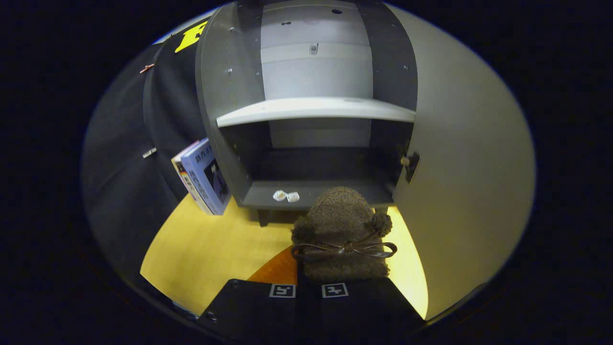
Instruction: Open the shoe cabinet door, grab the shoes and put them into the shoe cabinet, then close the shoe cabinet door.
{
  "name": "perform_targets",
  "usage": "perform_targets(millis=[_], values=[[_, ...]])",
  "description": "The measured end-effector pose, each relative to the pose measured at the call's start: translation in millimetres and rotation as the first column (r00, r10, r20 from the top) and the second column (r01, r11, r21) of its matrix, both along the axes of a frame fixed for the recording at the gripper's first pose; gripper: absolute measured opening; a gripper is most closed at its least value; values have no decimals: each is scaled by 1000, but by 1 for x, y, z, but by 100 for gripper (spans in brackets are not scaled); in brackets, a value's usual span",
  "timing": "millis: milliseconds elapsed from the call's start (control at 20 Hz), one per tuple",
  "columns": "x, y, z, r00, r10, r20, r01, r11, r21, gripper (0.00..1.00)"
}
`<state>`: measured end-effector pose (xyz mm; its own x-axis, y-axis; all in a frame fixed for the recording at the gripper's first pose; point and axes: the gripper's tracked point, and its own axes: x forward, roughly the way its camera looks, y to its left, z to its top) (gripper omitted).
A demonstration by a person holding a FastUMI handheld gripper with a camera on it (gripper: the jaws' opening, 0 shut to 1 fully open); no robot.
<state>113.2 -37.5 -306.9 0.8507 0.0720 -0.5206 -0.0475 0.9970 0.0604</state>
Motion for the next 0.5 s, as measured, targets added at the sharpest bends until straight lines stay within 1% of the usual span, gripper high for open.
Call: perform_targets(millis=[200, 350, 500], values=[[20, -1, 59, 998, -13, 59, 13, 1000, 3, 5], [30, -2, 84, 998, -20, 59, 20, 1000, -5, 5], [46, -3, 116, 996, -26, 86, 27, 1000, -10, 5]])
